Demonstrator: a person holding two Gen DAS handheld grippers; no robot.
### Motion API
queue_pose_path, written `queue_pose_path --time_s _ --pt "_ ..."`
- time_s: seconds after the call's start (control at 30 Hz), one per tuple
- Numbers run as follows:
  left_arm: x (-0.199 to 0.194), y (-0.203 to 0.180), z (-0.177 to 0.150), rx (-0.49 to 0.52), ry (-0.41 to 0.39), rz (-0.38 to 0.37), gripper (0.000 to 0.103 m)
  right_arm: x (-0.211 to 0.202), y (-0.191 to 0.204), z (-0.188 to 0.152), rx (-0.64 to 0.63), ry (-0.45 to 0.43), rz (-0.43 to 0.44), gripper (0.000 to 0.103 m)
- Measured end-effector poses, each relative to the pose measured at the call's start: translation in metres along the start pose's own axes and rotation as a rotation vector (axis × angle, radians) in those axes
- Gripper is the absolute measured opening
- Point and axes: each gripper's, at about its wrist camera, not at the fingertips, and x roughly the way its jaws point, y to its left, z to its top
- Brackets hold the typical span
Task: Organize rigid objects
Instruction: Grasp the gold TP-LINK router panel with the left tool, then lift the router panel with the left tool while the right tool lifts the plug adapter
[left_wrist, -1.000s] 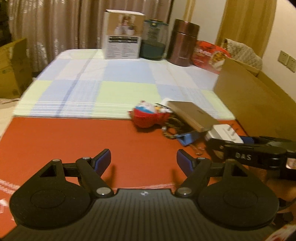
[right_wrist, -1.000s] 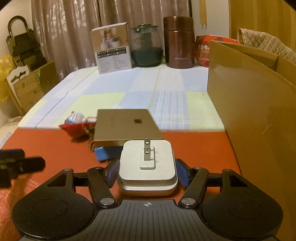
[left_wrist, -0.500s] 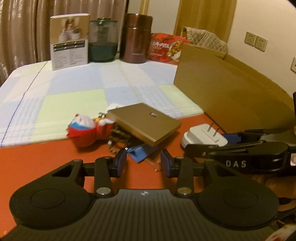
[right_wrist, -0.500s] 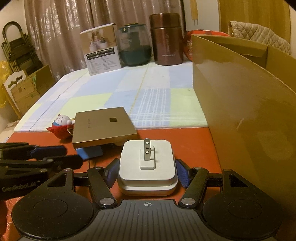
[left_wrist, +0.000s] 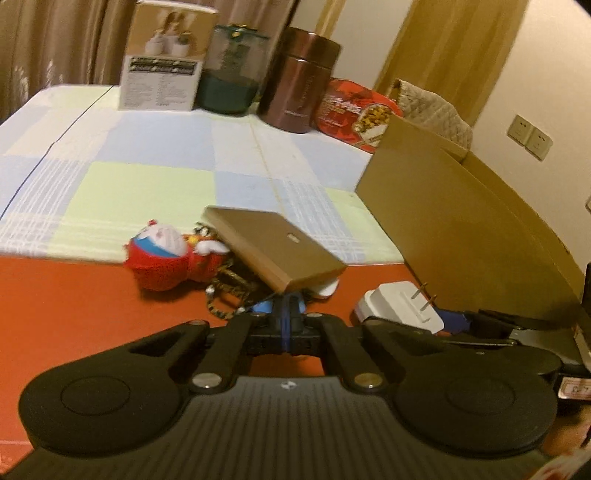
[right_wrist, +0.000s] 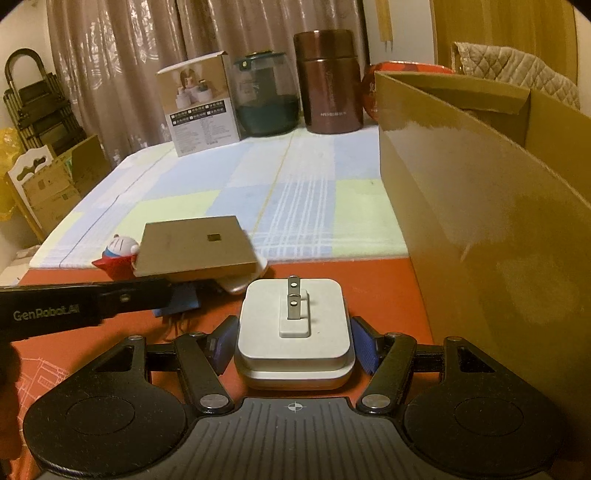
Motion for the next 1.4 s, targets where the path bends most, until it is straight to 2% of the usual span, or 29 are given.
queue_pose_path --time_s 0.13,0.3,0.53,0.67,0.73,0.9,1.07,1.3,1.4 --pt "-0.010 0.009 0.000 0.002 -0.006 0.016 0.000 0.002 0.004 0.003 -0.015 -0.005 -0.002 0.061" --pt "-0.018 0.012 -0.002 0.062 -0.008 0.035 0.000 0.010 0.006 0.009 -0.027 0.004 -0.001 0.061" --pt "-0.022 0.018 -0.001 0.059 -0.022 0.050 0.002 0.012 0.014 0.011 -0.056 -0.003 0.089 0.061" --pt "-0.022 0.022 0.001 0.022 -0.028 0.036 0.006 0.012 0.013 0.013 -0.052 -0.010 0.058 0.061" --pt "-0.021 0.020 0.002 0.026 -0.032 0.034 0.019 0.012 0.010 0.014 -0.040 -0.009 0.029 0.061" --pt "-0.018 0.015 0.009 0.031 -0.042 0.035 0.030 0.015 0.005 0.015 -0.042 -0.002 0.013 0.061" --pt "-0.016 0.013 0.016 0.090 -0.055 0.088 0.033 0.020 0.007 0.024 -0.089 -0.016 -0.029 0.061" --pt "-0.017 0.023 0.019 0.058 -0.064 0.093 0.033 0.036 0.014 0.041 -0.204 -0.039 -0.095 0.061" --pt "-0.018 0.025 0.019 0.053 -0.061 0.083 0.037 0.046 0.014 0.046 -0.219 -0.028 -0.083 0.061"
